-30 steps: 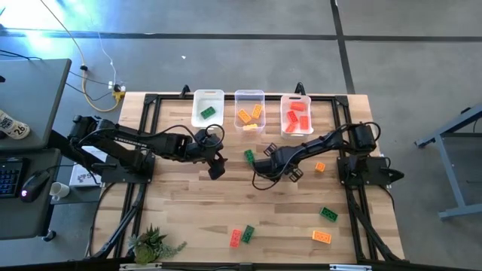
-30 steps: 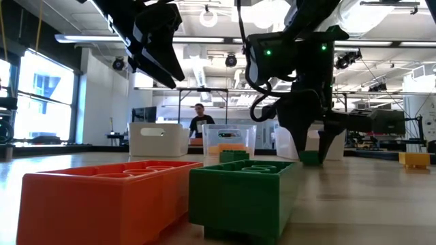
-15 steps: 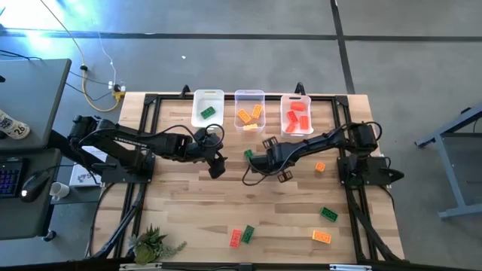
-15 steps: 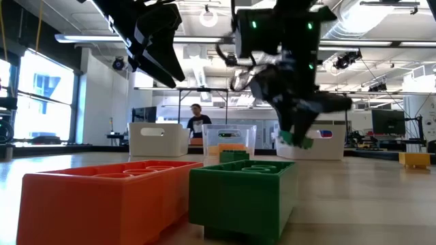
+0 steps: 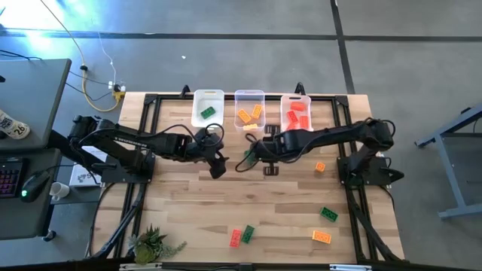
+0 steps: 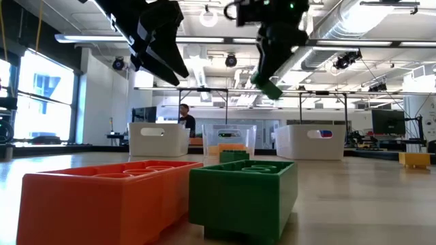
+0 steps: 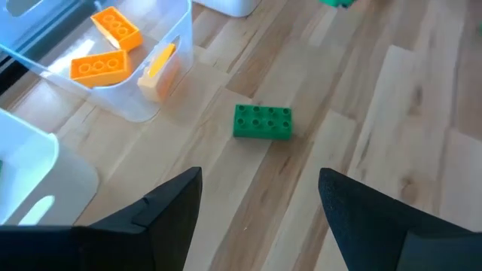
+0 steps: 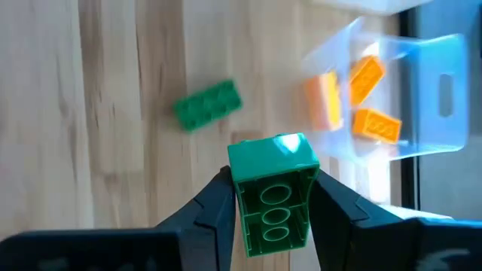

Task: Sort & place blocks by color
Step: Put the green game piece into the left white bin

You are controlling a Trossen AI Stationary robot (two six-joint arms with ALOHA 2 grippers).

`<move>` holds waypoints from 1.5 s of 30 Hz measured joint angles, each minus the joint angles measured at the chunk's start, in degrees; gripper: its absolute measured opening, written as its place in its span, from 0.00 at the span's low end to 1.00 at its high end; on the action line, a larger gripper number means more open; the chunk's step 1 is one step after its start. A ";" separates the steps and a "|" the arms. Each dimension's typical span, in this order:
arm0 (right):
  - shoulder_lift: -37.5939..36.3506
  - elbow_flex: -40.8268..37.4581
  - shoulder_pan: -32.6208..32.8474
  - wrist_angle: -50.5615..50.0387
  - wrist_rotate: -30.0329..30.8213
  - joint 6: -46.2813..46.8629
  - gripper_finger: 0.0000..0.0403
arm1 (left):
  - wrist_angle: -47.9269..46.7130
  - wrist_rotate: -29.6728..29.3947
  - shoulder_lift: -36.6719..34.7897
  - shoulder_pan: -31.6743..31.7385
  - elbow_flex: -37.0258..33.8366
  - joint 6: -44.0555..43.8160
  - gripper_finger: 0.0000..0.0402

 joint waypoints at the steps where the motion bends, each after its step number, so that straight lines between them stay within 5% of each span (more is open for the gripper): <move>1: -0.73 0.41 0.00 0.32 0.14 0.85 0.27 | 0.46 0.39 0.00 0.00 0.00 0.02 0.63; 16: -13.57 3.07 0.04 9.08 -0.80 7.79 0.27 | 12.97 3.94 0.00 0.00 0.00 3.57 0.63; 31: -18.62 3.05 3.07 22.14 -19.59 7.20 0.27 | 32.32 19.06 0.00 -0.13 0.00 16.05 0.63; 45: -18.38 2.83 6.34 25.88 -14.33 7.18 0.27 | 43.39 19.30 0.00 -0.15 0.00 15.85 0.63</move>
